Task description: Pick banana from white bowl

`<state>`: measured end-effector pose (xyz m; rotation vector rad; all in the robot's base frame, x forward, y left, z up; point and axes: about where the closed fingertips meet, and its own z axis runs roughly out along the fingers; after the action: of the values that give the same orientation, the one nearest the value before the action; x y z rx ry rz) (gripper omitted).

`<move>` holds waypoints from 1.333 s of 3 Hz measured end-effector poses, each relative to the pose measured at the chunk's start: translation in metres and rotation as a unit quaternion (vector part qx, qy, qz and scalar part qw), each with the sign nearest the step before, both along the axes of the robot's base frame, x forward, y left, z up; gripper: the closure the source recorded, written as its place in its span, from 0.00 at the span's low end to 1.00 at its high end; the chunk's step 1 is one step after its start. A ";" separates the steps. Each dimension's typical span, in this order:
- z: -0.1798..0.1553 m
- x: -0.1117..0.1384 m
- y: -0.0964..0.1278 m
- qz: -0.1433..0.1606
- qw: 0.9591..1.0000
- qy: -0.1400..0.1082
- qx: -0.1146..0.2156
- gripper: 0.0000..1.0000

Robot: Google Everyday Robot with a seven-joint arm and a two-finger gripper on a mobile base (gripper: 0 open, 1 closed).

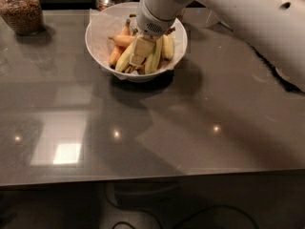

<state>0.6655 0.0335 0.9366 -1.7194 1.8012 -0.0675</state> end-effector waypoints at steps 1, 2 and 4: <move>-0.005 0.012 -0.005 -0.012 1.000 -0.010 -0.020 0.25; -0.010 0.018 -0.009 -0.018 0.999 -0.014 -0.042 0.34; -0.006 0.017 -0.008 -0.017 0.998 -0.022 -0.062 0.76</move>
Offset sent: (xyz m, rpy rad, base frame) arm 0.0261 -0.0151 -0.0155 -0.1359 -0.0392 -0.0543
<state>0.6821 0.0255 0.9305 -1.7582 1.8283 -0.2330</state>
